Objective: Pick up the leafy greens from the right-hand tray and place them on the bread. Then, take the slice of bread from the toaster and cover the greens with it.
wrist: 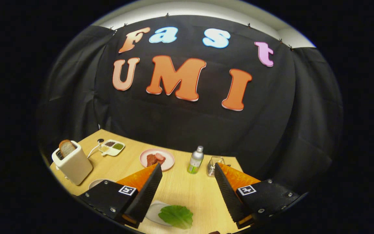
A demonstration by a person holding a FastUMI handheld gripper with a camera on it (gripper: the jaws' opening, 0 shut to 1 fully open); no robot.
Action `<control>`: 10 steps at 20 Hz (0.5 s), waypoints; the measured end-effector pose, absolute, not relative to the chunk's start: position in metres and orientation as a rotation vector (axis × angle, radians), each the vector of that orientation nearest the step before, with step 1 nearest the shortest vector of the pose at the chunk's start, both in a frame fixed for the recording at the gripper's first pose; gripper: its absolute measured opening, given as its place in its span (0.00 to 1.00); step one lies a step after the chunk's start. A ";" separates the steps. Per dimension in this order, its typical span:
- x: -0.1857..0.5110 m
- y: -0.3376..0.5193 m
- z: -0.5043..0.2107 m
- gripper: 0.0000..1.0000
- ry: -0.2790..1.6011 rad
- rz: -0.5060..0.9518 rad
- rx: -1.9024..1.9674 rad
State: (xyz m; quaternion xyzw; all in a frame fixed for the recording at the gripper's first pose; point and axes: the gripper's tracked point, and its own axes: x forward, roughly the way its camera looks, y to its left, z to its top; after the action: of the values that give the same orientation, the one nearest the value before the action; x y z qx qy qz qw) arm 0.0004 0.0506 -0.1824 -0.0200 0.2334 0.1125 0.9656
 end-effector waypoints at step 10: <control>-0.063 0.073 -0.354 0.93 0.925 0.432 -0.123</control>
State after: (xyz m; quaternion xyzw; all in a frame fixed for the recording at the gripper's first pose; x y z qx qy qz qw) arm -0.0631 0.0726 -0.3543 -0.0586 0.4426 0.2065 0.8707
